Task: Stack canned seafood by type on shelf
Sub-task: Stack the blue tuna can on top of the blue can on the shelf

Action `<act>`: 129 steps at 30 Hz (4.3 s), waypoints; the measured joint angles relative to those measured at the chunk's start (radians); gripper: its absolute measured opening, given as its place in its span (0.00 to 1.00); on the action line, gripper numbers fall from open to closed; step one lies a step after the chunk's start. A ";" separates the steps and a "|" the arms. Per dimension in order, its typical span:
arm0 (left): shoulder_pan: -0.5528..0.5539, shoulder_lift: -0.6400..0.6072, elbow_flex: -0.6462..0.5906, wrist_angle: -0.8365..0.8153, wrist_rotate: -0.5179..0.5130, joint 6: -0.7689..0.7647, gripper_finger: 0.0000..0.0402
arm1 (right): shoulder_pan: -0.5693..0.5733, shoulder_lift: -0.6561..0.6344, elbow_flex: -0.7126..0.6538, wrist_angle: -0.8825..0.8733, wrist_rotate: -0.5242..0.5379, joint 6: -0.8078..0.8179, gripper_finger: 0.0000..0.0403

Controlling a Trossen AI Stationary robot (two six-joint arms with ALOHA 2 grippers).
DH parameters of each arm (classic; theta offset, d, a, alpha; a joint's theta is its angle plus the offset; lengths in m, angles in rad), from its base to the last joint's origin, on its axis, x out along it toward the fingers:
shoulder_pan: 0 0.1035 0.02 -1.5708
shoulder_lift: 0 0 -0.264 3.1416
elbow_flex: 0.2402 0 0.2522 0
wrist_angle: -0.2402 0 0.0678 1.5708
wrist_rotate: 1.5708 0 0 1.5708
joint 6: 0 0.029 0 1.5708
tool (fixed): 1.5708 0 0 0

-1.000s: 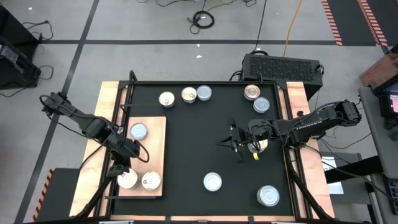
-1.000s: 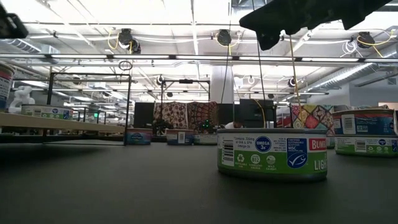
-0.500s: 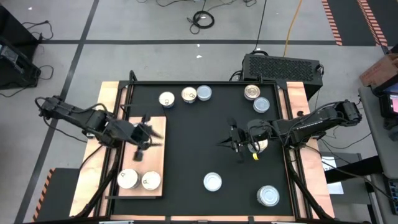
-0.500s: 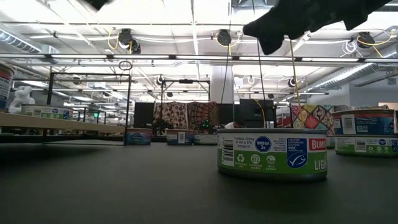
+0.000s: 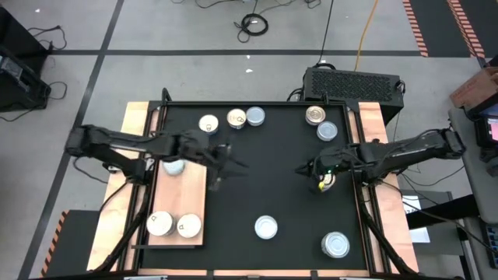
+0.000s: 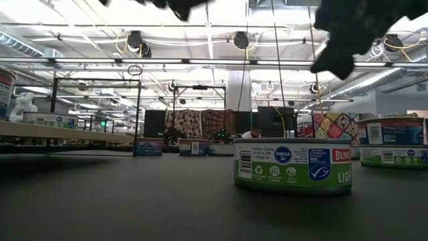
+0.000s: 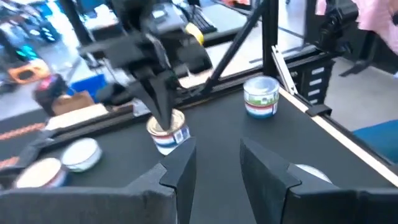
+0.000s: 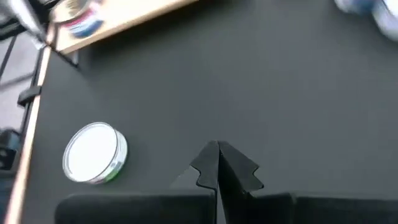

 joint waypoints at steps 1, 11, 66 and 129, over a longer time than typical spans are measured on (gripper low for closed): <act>0.015 0.032 -0.001 0.032 0.019 -0.016 0.31 | -0.005 -0.030 0.000 -0.052 -0.003 0.060 0.00; 0.108 0.076 -0.020 0.163 0.036 -0.111 0.31 | -0.067 -0.241 0.000 -0.557 -0.083 0.514 0.00; 0.151 -0.052 -0.365 0.669 0.001 -0.048 0.30 | -0.145 0.048 0.000 -0.561 -0.166 0.755 0.49; 0.140 0.980 0.754 -0.059 -0.001 -0.840 0.30 | 0.059 -0.071 0.000 -0.471 0.225 0.506 0.00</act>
